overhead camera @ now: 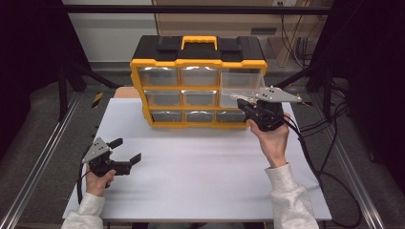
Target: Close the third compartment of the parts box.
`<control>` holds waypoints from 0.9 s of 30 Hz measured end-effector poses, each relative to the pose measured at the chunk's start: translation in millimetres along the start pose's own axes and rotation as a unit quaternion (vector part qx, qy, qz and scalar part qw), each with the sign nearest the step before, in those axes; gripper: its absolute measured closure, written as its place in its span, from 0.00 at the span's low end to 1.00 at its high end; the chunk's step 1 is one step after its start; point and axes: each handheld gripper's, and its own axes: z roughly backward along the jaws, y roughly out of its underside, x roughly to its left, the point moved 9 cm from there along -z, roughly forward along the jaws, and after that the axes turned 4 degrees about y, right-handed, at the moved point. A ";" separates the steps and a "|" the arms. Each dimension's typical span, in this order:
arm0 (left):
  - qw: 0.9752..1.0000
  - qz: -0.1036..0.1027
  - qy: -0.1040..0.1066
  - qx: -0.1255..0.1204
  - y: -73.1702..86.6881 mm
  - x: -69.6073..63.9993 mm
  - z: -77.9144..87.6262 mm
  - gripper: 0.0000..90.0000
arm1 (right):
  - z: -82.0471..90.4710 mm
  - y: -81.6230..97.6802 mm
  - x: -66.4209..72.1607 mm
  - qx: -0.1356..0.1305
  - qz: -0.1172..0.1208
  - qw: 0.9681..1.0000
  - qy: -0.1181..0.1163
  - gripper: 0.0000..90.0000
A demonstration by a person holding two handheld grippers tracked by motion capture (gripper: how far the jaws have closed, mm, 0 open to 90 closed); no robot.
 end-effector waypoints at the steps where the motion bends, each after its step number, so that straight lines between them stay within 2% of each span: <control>1: 1.000 0.000 0.000 0.000 -0.1 0.1 0.1 0.02 | -0.7 -0.1 -0.5 0.001 -0.001 1.000 0.002 1.00; 27: 1.000 -0.001 0.001 -0.002 -0.6 -0.1 0.2 0.02 | -12.5 -6.7 -12.3 0.010 -0.001 1.000 0.025 1.00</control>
